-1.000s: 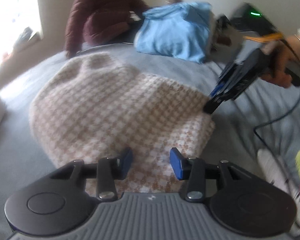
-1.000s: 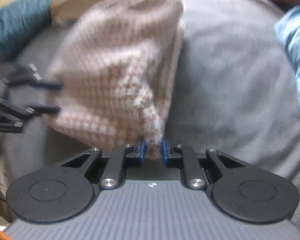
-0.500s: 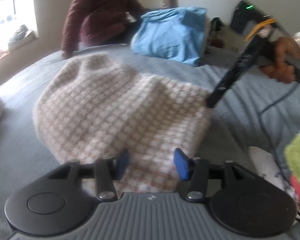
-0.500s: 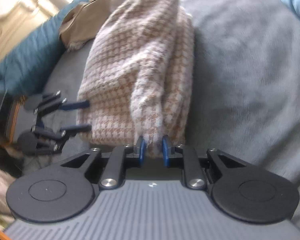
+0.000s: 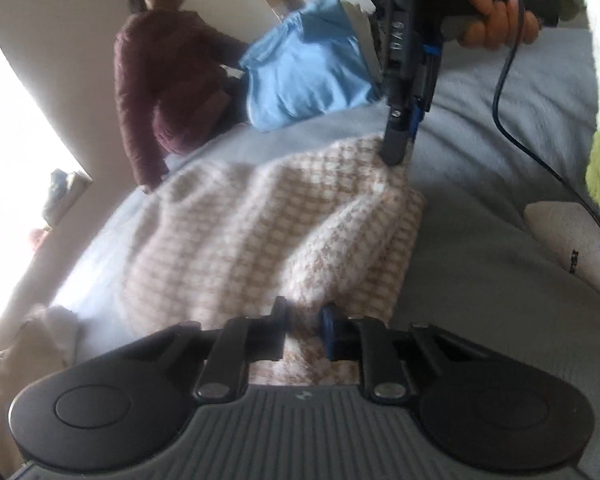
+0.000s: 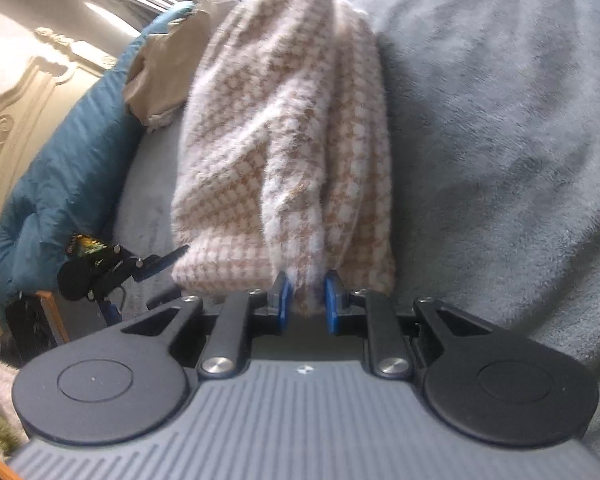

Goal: Fold clothes
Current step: 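Release the cardigan and withdraw the right tool over the left tool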

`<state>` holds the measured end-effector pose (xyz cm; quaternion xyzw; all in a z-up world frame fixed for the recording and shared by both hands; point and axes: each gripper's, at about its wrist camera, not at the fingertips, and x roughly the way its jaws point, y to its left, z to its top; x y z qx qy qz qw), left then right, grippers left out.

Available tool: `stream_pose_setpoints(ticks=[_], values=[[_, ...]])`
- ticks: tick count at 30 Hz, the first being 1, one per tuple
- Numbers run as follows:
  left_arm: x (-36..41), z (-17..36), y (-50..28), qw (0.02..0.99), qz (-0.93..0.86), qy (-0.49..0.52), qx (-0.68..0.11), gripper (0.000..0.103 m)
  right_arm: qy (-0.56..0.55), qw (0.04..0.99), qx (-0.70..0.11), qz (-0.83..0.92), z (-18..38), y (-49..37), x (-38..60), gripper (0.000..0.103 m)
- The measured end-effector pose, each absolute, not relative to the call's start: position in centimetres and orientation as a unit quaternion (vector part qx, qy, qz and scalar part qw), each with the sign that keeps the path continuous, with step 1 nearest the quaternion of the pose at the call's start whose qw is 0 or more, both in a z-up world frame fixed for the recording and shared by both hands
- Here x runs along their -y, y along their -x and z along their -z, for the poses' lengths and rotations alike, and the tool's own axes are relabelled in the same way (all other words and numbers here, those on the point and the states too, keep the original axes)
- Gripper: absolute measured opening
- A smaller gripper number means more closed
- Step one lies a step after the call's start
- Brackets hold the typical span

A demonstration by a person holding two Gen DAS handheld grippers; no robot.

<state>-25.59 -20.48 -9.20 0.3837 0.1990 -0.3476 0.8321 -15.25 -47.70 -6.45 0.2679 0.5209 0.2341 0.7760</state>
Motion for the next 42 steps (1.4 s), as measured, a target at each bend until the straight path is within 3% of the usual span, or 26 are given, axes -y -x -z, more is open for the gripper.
stream_pose_setpoints(ticks=[9,10,13,14,19,24,28,30,32,39,42], values=[[21.0,12.1,25.9,0.801,0.361,-0.430,-0.210,0.019,-0.174,0.773,-0.574,-0.206,10.2,14.4,45.9,0.022],[20.8,11.9,25.8,0.800,0.363,-0.428,-0.213,0.022,-0.161,0.776,-0.575,-0.206,9.6,14.5,45.9,0.026],[20.0,10.0,25.6,0.796,0.379,-0.407,-0.238,0.031,-0.121,0.784,-0.575,-0.200,7.7,14.9,46.2,0.050],[19.7,9.3,25.6,0.793,0.388,-0.399,-0.246,0.032,-0.106,0.789,-0.574,-0.193,6.9,15.0,46.6,0.051],[17.8,4.5,25.7,0.805,0.437,-0.306,-0.259,0.035,-0.022,0.843,-0.502,-0.190,-0.3,14.3,46.2,0.051],[19.5,4.7,22.5,0.842,0.390,-0.276,-0.251,0.036,0.085,0.871,-0.411,-0.254,-4.5,12.7,39.5,0.045],[20.8,9.6,20.1,0.837,0.375,-0.276,-0.287,0.040,0.239,0.814,-0.447,-0.284,1.1,11.0,34.2,0.041],[20.7,10.4,20.2,0.846,0.378,-0.254,-0.277,0.040,0.344,0.769,-0.463,-0.276,6.1,10.7,33.0,0.043],[20.8,10.1,20.1,0.847,0.375,-0.251,-0.280,0.041,0.401,0.751,-0.442,-0.283,6.8,11.1,32.1,0.046],[19.6,9.5,19.7,0.847,0.389,-0.206,-0.299,0.042,0.346,0.812,-0.381,-0.274,-2.3,8.3,30.8,0.042],[19.7,10.0,20.1,0.849,0.390,-0.206,-0.291,0.044,0.323,0.827,-0.379,-0.263,-1.1,5.5,30.4,0.041]])
